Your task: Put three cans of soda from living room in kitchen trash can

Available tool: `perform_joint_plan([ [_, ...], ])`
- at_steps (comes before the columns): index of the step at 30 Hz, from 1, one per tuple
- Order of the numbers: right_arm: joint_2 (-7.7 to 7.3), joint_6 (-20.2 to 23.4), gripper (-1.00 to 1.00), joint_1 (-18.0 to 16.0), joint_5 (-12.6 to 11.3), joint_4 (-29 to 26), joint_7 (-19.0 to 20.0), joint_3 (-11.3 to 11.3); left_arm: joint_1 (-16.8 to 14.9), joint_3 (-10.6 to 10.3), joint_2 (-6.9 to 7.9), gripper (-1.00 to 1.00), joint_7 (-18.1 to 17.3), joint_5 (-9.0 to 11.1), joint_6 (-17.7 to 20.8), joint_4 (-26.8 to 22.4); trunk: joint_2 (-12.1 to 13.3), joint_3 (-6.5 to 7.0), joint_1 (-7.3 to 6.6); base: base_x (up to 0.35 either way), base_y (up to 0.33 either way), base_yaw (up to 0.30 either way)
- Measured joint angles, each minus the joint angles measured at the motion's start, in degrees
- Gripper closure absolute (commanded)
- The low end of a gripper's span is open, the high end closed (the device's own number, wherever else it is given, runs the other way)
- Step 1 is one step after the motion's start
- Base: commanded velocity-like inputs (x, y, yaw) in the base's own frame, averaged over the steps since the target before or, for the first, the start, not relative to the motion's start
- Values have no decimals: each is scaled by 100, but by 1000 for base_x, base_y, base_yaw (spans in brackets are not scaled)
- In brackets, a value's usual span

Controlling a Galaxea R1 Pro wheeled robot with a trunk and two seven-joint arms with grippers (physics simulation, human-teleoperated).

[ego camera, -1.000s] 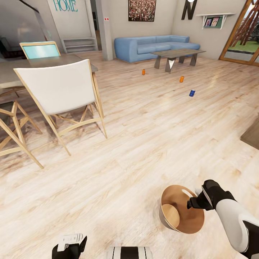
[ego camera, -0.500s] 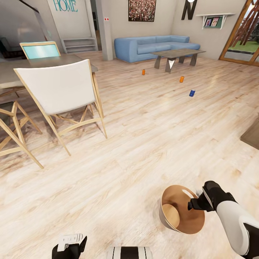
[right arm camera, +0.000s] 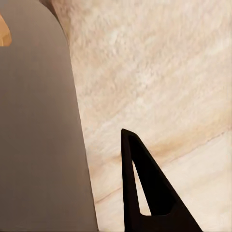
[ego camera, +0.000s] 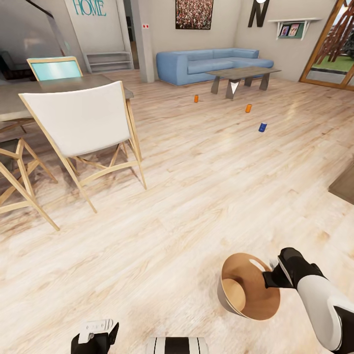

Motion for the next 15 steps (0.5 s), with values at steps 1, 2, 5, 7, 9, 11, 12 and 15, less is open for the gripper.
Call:
perform_joint_plan([
  [1, -2, 2, 100, 0, -5, 2, 1, 1, 0, 0, 0, -100, 0, 0, 0, -1, 0, 0, 0, 0, 0, 0],
  [2, -3, 1, 100, 1, -6, 1, 2, 4, 0, 0, 0, -100, 0, 0, 0, -1, 0, 0, 0, 0, 0, 0],
  [5, -2, 3, 100, 2, -11, -3, 5, 6, 1, 0, 0, -100, 0, 0, 0, -2, 0, 0, 0, 0, 0, 0],
  [7, 0, 3, 100, 1, -8, -4, 4, 10, 1, 0, 0, -100, 0, 0, 0, -4, 0, 0, 0, 0, 0, 0],
  [9, 1, 3, 100, 2, -5, -5, 4, 12, 0, 0, 0, -100, 0, 0, 0, -8, 0, 0, 0, 0, 0, 0],
  [11, 2, 3, 100, -1, -6, -3, 4, 13, 0, 0, 0, -100, 0, 0, 0, -11, 0, 0, 0, 0, 0, 0],
  [12, 2, 4, 100, 1, -7, -5, 5, 14, 0, 0, 0, -100, 0, 2, 0, -11, 0, 0, 0, 0, 0, 0],
  [15, 3, 4, 100, -1, -7, -4, 5, 14, 0, 0, 0, -100, 0, 5, 0, -7, 0, 0, 0, 0, 0, 0],
])
